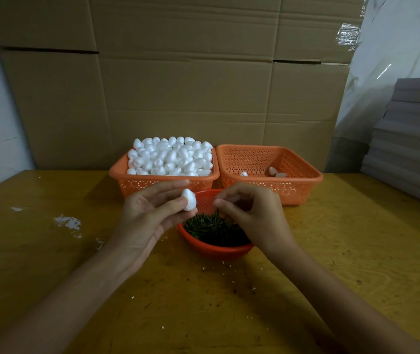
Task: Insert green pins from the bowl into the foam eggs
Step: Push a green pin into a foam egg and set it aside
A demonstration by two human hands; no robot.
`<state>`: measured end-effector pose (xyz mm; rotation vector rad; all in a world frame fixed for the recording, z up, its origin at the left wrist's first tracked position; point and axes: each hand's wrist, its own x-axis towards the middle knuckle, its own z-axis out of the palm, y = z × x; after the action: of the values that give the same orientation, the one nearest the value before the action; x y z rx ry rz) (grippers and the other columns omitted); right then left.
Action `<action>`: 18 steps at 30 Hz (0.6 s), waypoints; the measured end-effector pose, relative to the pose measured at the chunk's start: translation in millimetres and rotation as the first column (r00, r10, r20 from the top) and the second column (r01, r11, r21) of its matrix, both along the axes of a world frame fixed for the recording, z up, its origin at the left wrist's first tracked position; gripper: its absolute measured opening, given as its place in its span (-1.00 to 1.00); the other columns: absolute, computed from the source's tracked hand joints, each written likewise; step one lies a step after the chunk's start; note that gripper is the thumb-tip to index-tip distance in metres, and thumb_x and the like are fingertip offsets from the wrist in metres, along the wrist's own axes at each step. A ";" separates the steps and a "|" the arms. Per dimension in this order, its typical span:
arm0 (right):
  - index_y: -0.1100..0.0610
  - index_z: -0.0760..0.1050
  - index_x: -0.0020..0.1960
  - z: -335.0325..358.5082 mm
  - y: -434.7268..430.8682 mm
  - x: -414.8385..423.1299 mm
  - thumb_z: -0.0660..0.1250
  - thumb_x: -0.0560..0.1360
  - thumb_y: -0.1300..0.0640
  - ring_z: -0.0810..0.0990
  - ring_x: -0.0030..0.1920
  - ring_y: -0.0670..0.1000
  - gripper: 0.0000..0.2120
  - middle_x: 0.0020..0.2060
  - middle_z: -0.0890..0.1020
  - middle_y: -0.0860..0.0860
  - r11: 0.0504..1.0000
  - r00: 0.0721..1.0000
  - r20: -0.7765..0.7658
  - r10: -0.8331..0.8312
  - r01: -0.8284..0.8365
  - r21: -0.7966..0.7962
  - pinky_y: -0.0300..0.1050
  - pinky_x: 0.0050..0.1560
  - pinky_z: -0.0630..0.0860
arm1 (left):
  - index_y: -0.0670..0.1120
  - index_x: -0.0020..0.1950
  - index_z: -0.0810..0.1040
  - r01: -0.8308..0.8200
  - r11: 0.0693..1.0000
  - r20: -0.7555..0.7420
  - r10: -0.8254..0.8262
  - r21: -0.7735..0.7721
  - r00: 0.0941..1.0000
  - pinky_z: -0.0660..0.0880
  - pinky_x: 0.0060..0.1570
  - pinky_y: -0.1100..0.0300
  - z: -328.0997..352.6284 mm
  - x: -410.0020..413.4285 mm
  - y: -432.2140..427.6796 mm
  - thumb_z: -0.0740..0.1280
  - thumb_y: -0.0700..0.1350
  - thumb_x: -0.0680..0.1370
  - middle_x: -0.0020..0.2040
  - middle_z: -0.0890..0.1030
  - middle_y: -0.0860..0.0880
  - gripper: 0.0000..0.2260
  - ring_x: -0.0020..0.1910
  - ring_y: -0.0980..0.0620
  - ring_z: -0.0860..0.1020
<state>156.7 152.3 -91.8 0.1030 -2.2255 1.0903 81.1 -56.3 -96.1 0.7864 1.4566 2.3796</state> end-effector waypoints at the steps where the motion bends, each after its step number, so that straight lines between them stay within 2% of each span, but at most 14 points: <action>1: 0.03 0.71 -0.06 -0.2 0.3 -0.4 0.55 0.50 0.10 0.71 -0.24 -0.12 -0.95 -0.29 0.73 -0.11 1.000 1.000 -0.004 0.013 -0.013 -0.023 -0.04 -0.08 0.68 | -0.12 0.14 0.76 0.000 1.000 0.001 0.000 0.004 1.000 0.68 -0.04 0.15 0.5 0.4 -0.1 0.60 -0.17 0.38 0.10 0.73 -0.26 -0.67 0.03 -0.18 0.75; 5: 0.08 0.74 0.03 -0.5 2.6 -1.6 0.54 0.50 0.11 0.73 -0.24 -0.10 -0.88 -0.27 0.75 -0.10 0.994 0.999 -0.031 0.044 -0.047 -0.098 -0.07 -0.08 0.69 | -0.14 0.07 0.77 0.000 1.000 0.014 -0.001 0.017 1.000 0.68 -0.04 0.15 2.0 1.4 -0.5 0.57 -0.15 0.35 0.09 0.72 -0.30 -0.70 0.02 -0.19 0.75; 8: 0.11 0.74 0.01 -0.5 3.6 -1.9 0.52 0.51 0.11 0.73 -0.26 -0.01 -0.89 -0.28 0.75 -0.02 0.986 0.997 -0.028 0.074 -0.077 -0.146 -0.01 -0.12 0.69 | -0.15 0.07 0.76 0.012 1.000 0.012 -0.012 0.015 1.000 0.69 -0.04 0.14 2.3 2.0 -0.9 0.57 -0.15 0.36 0.08 0.72 -0.32 -0.71 0.01 -0.23 0.75; 10: 0.15 0.72 -0.02 0.2 2.7 -1.3 0.52 0.52 0.14 0.74 -0.26 0.06 -0.90 -0.27 0.75 0.05 0.965 0.993 -0.028 0.116 -0.119 -0.233 -0.01 -0.14 0.69 | -0.14 0.08 0.75 0.013 1.000 0.001 -0.013 0.004 1.000 0.69 -0.04 0.14 1.9 2.3 -0.6 0.57 -0.14 0.38 0.09 0.72 -0.32 -0.72 0.03 -0.25 0.74; 14: 0.28 0.68 -0.04 4.4 -3.2 1.4 0.48 0.53 0.27 0.76 -0.23 0.10 -0.93 -0.22 0.75 0.17 0.838 0.968 -0.095 0.232 -0.248 -0.487 -0.18 -0.19 0.67 | -0.11 0.04 0.74 -0.006 1.000 -0.006 0.006 -0.017 1.000 0.68 -0.02 0.13 -0.4 1.0 0.8 0.62 -0.11 0.36 0.09 0.72 -0.31 -0.72 0.07 -0.25 0.73; 18: 0.32 0.64 -0.03 6.6 -7.8 3.3 0.44 0.56 0.28 0.77 -0.19 0.11 -0.92 -0.18 0.75 0.21 0.760 0.957 -0.141 0.255 -0.288 -0.582 -0.18 -0.19 0.68 | -0.09 -0.06 0.74 -0.005 1.000 -0.003 0.005 -0.010 1.000 0.67 0.01 0.15 -3.0 -0.8 0.3 0.76 0.00 0.21 0.10 0.73 -0.27 -0.60 0.09 -0.20 0.74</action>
<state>160.1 144.5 -85.2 0.1841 -1.7460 1.8847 80.3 -55.9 -99.1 0.7844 1.4723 2.3738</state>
